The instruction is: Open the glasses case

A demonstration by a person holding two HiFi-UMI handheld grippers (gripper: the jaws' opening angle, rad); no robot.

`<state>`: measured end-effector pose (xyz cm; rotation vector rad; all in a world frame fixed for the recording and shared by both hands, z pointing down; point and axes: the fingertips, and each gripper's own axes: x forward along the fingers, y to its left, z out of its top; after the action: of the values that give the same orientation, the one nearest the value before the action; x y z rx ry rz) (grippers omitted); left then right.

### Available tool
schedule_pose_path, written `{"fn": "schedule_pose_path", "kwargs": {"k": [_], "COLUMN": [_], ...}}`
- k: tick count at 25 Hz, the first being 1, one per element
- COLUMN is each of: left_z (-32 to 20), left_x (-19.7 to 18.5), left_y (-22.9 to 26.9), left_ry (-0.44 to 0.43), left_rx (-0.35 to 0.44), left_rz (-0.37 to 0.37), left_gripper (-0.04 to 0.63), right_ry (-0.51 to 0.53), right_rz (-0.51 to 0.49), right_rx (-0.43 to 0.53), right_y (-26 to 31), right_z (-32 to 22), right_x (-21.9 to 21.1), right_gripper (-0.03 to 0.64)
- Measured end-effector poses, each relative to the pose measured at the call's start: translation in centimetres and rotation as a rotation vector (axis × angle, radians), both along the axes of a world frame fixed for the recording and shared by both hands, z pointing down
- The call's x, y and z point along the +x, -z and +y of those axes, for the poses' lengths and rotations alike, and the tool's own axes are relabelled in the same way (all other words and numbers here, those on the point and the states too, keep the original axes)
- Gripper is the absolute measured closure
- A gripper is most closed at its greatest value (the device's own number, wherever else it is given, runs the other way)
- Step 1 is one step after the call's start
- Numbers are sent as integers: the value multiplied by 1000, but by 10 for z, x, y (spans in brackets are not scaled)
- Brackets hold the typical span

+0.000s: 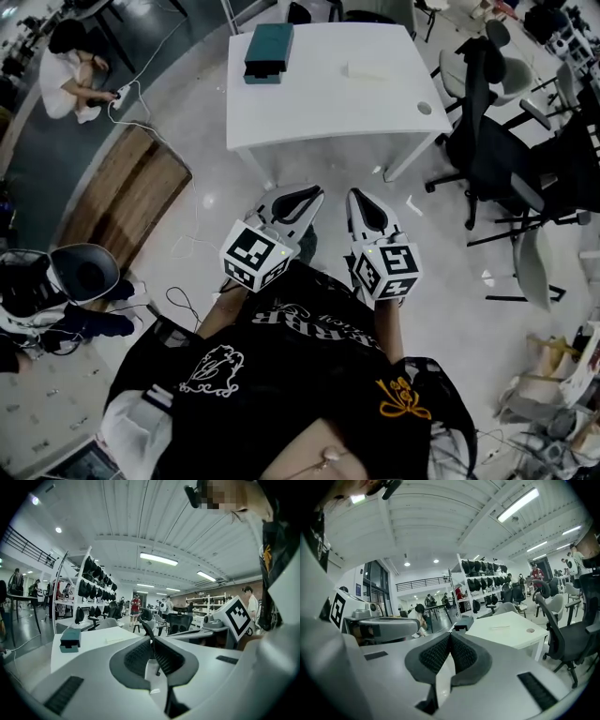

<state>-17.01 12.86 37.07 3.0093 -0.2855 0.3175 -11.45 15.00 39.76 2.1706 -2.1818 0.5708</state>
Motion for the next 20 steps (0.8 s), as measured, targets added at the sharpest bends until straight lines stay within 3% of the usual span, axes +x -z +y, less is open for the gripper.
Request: {"fn": "schedule_pose_path", "kwargs": {"k": [7,14,20], "left_z": [-23,-54,-107], "left_x": [14,71,113], "left_y": [-7,-16,-19], "left_ry": [-8,-85,-130], "left_rx": [-10,-28,-11], "left_rz": [-31,-20,-25], "left_gripper": [555,555,555], "right_ry": [-15,-102,-140], "right_rz": [-25,-3,13], "right_rx": [-5,-38,-47], "right_y": [-8,-15,-17], "right_z": [-12,-36,-91], "right_x": [11,70,114], "right_gripper": [603,603,603]}}
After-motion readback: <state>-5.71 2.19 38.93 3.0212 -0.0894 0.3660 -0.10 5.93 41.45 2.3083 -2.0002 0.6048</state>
